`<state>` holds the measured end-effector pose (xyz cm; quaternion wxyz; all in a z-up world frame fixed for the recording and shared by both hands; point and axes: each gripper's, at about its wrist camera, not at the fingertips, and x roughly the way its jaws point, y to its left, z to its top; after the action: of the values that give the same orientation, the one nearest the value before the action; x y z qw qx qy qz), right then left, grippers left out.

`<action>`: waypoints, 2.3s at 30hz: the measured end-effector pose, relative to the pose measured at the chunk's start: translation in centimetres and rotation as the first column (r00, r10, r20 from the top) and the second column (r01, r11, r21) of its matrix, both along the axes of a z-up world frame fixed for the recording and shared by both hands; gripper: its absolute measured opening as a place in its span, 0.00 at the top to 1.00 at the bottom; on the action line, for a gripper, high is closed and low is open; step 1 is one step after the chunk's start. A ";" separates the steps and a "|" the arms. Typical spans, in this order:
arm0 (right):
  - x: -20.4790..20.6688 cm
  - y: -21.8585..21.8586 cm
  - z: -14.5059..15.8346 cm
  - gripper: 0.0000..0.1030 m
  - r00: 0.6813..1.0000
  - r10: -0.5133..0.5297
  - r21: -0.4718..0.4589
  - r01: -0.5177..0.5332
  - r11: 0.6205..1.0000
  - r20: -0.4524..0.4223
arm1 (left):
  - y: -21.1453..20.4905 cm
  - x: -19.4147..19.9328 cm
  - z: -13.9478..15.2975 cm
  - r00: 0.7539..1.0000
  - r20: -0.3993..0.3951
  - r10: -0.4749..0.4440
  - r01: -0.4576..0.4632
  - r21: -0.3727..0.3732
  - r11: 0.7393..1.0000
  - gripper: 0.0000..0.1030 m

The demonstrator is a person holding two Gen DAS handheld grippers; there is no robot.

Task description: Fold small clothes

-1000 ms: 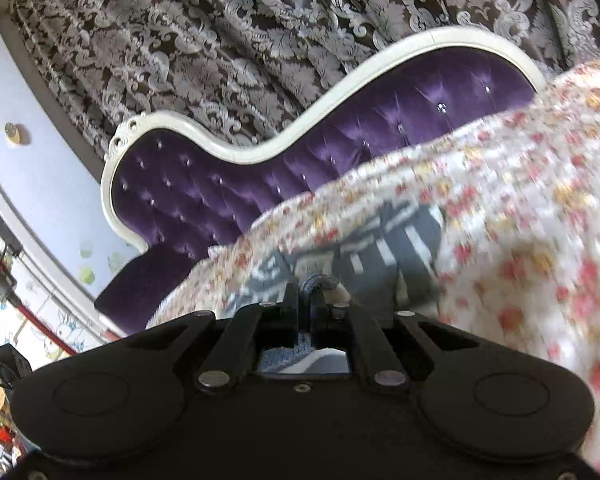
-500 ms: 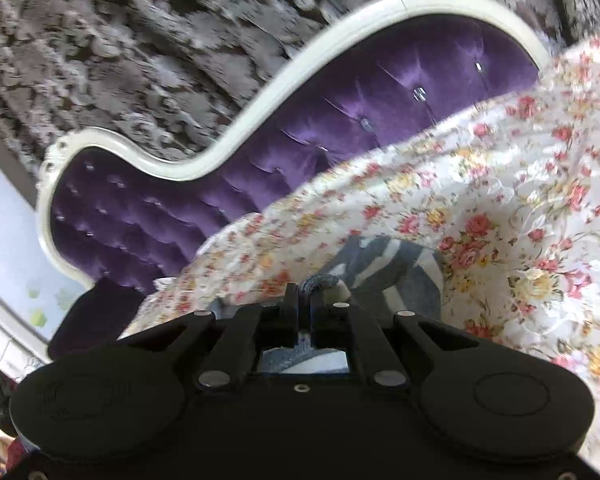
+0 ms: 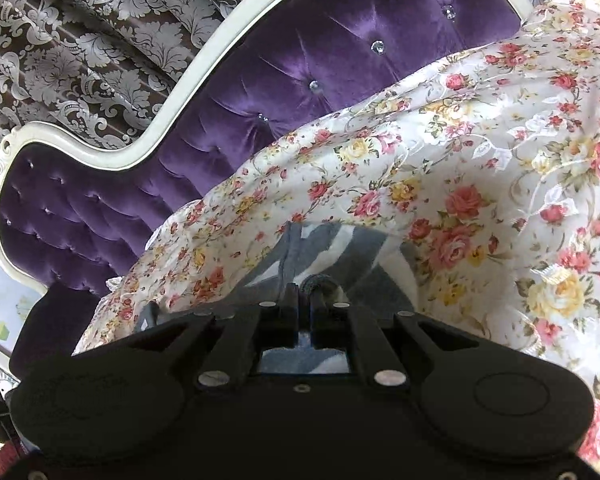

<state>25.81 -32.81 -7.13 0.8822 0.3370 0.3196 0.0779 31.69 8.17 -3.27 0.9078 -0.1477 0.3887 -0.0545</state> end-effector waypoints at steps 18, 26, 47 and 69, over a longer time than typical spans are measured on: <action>-0.4 -0.9 0.3 0.35 0.995 -0.062 0.007 0.062 0.998 0.072 | -0.3 0.1 2.7 0.996 0.093 0.003 -0.019 0.168 0.986 0.68; -0.8 -1.4 1.5 0.35 0.991 -0.025 -0.078 0.035 0.996 0.131 | -2.8 0.0 1.2 0.988 0.022 -0.154 0.147 0.199 0.969 0.68; 0.0 4.1 0.0 0.37 0.989 0.147 -0.422 -0.137 0.896 -0.011 | -3.5 2.8 -1.6 0.999 0.012 -0.052 0.045 0.360 0.932 0.72; 0.0 4.1 0.0 0.36 0.989 0.144 -0.423 -0.137 0.896 -0.016 | -6.5 -4.8 -0.6 0.992 -0.056 -0.114 0.127 0.459 0.879 0.40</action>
<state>25.78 -28.74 -7.09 0.9287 0.1135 0.3456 0.0729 26.94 1.64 -3.85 0.9063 0.0959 0.4114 -0.0151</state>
